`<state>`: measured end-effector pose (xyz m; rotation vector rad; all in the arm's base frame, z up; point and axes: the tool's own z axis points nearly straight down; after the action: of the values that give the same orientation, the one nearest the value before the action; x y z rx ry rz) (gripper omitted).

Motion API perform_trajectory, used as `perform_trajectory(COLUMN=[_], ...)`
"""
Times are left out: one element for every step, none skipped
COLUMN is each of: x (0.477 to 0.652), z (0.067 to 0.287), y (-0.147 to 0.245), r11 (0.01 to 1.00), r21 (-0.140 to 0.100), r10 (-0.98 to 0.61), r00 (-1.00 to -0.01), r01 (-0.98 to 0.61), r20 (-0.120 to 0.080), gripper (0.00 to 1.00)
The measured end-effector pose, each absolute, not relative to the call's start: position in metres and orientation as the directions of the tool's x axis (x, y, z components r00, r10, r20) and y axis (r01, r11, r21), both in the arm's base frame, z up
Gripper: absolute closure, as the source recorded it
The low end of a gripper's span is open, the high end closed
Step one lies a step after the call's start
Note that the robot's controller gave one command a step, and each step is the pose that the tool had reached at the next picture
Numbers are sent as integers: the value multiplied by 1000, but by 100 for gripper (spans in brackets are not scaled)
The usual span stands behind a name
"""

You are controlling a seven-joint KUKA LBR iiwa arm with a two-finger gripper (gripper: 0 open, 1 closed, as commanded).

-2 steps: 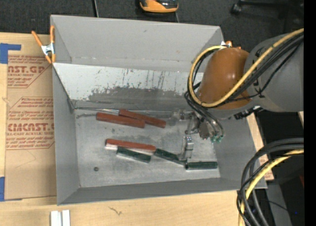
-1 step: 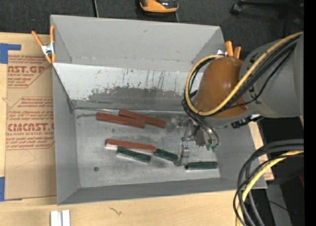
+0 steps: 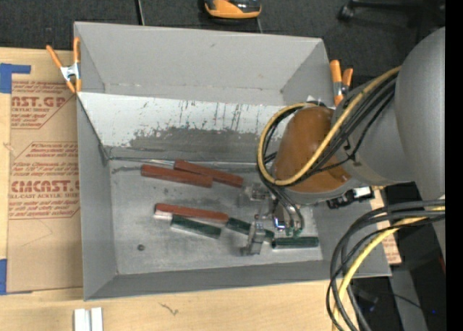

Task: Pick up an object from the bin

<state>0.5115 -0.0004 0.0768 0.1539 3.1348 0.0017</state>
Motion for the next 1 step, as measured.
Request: perform_trajectory(x=[497], z=[70], y=[13], r11=[988], r21=[1], r10=[153], r00=[-988], r01=[153], r20=[-1], gripper=[100])
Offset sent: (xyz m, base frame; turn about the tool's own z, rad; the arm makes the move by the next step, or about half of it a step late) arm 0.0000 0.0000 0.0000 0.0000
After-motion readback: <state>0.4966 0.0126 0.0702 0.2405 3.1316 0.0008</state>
